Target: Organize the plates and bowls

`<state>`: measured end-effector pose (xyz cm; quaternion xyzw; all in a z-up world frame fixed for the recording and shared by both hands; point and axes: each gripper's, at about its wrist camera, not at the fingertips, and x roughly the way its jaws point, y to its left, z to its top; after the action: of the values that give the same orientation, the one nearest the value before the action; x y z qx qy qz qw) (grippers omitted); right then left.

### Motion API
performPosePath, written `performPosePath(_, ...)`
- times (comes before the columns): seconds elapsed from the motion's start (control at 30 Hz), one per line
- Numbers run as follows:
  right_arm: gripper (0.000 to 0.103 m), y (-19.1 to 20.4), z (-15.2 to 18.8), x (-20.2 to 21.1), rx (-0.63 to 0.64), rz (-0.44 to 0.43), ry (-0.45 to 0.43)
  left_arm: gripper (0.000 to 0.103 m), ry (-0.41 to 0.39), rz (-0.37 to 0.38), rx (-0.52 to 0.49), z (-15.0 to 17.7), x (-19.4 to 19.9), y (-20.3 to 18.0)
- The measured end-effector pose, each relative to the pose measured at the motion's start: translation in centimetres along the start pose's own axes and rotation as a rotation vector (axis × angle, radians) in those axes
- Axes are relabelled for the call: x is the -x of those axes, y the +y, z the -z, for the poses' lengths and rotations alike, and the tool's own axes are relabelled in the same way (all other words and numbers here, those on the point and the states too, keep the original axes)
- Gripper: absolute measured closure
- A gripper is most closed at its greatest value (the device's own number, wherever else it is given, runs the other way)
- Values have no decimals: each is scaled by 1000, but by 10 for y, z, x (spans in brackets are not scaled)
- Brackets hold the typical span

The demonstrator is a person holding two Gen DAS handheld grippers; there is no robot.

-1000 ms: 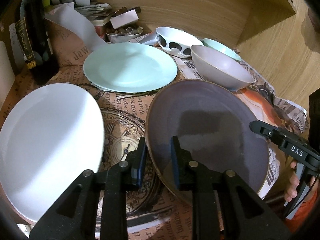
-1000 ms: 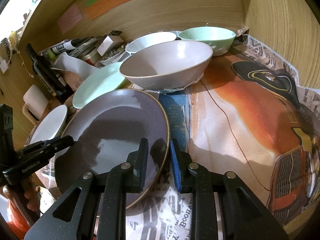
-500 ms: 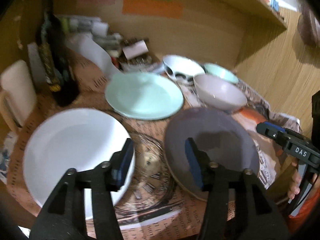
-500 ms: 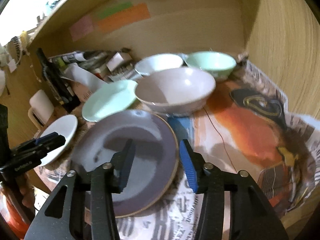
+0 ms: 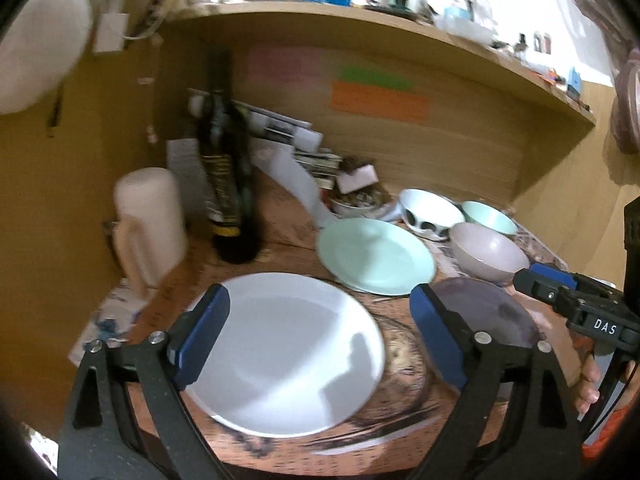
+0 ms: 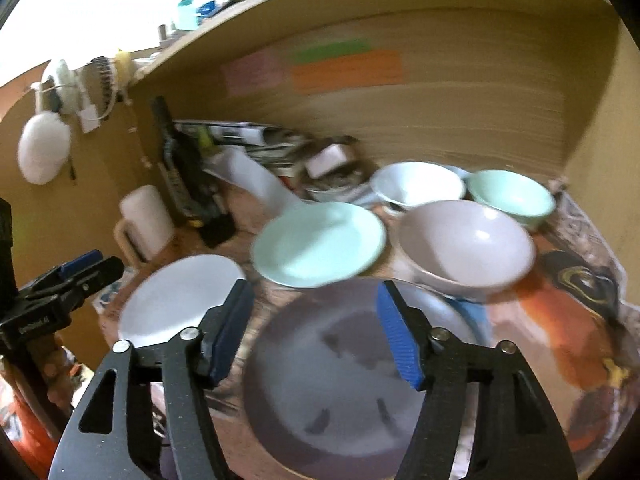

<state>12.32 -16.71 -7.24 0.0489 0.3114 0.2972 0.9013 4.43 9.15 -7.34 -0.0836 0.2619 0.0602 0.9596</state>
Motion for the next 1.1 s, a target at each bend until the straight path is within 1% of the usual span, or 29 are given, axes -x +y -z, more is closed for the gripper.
performPosePath(0.13, 38, 25, -1, -19, 41, -39, 7, 4, -4, -42, 27, 5, 7, 26)
performPosePath(0.37, 38, 54, 3, -55, 68, -92, 72, 4, 54, -88, 67, 21, -7, 68)
performPosePath(0.57, 38, 67, 9, -84, 61, -115, 147, 4, 120, -83, 99, 36, -27, 96)
performPosePath(0.63, 38, 70, 12, -93, 66, -115, 176, 6, 139, -68, 121, 40, -34, 103)
performPosePath(0.67, 38, 72, 15, -99, 67, -111, 197, 11, 146, -61, 130, 43, -37, 106)
performPosePath(0.7, 38, 72, 16, -102, 66, -111, 206, 18, 153, -55, 132, 44, -40, 108)
performPosePath(0.73, 41, 73, 18, -107, 62, -108, 219, 21, 164, -46, 133, 45, -43, 110)
performPosePath(0.77, 47, 74, 18, -110, 61, -104, 228, 26, 160, -49, 124, 45, -45, 111)
performPosePath(0.83, 53, 75, 20, -117, 56, -95, 253, 30, 166, -36, 137, 48, -49, 115)
performPosePath(0.93, 60, 75, 21, -125, 48, -79, 278, 41, 178, -17, 157, 50, -54, 122)
performPosePath(0.97, 65, 75, 22, -127, 50, -64, 286, 46, 184, -11, 163, 51, -55, 124)
performPosePath(1.0, 67, 75, 22, -128, 50, -57, 293, 51, 191, -4, 167, 52, -57, 125)
performPosePath(1.03, 70, 75, 22, -129, 49, -54, 303, 52, 197, 3, 169, 53, -58, 127)
performPosePath(1.1, 70, 73, 23, -132, 43, -44, 314, 58, 209, 15, 171, 55, -61, 128)
